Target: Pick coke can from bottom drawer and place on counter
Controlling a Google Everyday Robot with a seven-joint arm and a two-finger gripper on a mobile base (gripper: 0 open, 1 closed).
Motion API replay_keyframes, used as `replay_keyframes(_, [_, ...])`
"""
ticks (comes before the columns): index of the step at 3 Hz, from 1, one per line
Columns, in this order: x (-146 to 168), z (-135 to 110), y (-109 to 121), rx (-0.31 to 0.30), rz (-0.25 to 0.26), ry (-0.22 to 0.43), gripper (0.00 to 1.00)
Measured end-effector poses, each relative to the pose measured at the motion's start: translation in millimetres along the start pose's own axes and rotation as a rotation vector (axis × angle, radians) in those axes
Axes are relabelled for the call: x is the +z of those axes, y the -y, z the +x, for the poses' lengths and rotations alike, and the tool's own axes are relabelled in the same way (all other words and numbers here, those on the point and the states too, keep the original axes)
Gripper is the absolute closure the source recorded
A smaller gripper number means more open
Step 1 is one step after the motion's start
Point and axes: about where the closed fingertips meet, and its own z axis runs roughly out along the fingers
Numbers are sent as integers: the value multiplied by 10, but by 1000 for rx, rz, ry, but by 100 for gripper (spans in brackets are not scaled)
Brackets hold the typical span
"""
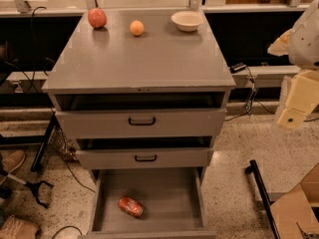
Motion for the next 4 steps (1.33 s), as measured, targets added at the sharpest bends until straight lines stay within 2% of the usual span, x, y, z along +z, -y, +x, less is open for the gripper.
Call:
replay_keyframes(1, [1,0,0,0,0,0,0])
replay_keyframes(2, [357,-2,-158,44,-49,76,0])
replay_keyframes(3, [868,-94,-479,117,-119,206,0])
replay_keyframes(4, [1786,-319,-1032,205,-216,364,0])
